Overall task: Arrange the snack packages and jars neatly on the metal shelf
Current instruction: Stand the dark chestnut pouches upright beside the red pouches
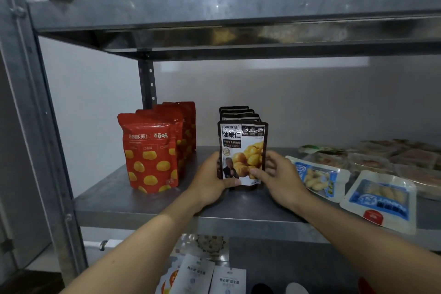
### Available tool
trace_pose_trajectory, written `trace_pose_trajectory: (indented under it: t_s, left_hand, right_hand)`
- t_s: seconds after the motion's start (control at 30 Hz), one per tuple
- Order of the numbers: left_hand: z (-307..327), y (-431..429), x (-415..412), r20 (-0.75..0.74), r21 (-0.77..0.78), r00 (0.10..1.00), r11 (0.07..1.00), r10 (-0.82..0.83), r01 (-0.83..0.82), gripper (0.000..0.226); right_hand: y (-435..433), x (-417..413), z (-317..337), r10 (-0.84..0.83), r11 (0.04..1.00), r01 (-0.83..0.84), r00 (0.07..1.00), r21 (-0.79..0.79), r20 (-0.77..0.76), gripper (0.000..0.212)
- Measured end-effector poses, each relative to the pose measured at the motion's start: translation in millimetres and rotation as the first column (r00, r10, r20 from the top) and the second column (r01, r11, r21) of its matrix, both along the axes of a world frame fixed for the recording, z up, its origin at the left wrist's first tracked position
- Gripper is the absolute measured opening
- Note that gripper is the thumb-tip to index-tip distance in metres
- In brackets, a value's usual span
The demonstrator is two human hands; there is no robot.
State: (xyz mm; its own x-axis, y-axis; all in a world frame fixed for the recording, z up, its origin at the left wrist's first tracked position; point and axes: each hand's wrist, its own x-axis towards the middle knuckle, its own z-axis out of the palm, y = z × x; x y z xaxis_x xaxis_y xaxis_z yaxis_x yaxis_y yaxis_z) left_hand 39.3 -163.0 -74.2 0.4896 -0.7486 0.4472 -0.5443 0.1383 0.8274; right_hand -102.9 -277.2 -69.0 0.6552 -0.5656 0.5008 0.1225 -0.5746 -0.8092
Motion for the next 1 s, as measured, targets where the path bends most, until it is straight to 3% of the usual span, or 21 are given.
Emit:
trace_pose_trajectory:
  t_s: [0.13,0.23,0.37,0.47,0.5,0.6,0.63,1.0]
  left_hand:
    - [2.5,4.9,-4.1,-0.071,0.007,0.997,0.999,-0.035,0.035,0.060]
    - [9.3,7.6,-4.9,-0.196,-0.053,0.980,0.998,0.025,-0.036,0.066]
    - [12.3,8.3,2.0,-0.281,-0.049,0.959,0.997,0.036,-0.052,0.118]
    - [13.5,5.9,1.1,-0.281,0.042,0.959,0.997,-0.048,0.062,0.125]
    - [14.5,4.7,0.9,-0.278,0.058,0.957,0.993,-0.081,0.101,0.116]
    - [17.9,3.1,-3.5,-0.257,0.056,0.950,0.979,-0.177,0.198,0.060]
    - [18.6,2.8,-4.7,-0.254,0.061,0.946,0.973,-0.202,0.224,0.052]
    - [19.1,2.7,-4.0,-0.215,0.173,0.962,0.963,-0.168,0.207,0.051]
  right_hand:
    - [3.0,-1.2,0.5,-0.034,0.999,0.034,0.999,-0.011,0.005,0.036]
    - [0.2,-1.4,1.8,-0.101,0.994,0.095,0.990,0.062,0.099,0.050]
    - [-6.6,4.4,3.8,-0.057,0.963,0.027,0.992,0.267,0.108,0.098]
    - [-8.2,13.1,2.8,0.081,0.931,-0.104,0.993,0.349,0.081,0.123]
    - [-9.8,15.8,1.6,0.122,0.923,-0.137,0.990,0.359,0.065,0.121]
    - [-5.3,17.3,4.9,0.214,0.930,-0.213,0.976,0.298,0.032,0.072]
    - [-4.7,17.8,5.4,0.220,0.934,-0.218,0.975,0.284,0.026,0.065]
    - [-5.5,19.5,4.1,0.258,0.920,-0.246,0.966,0.304,0.001,0.071]
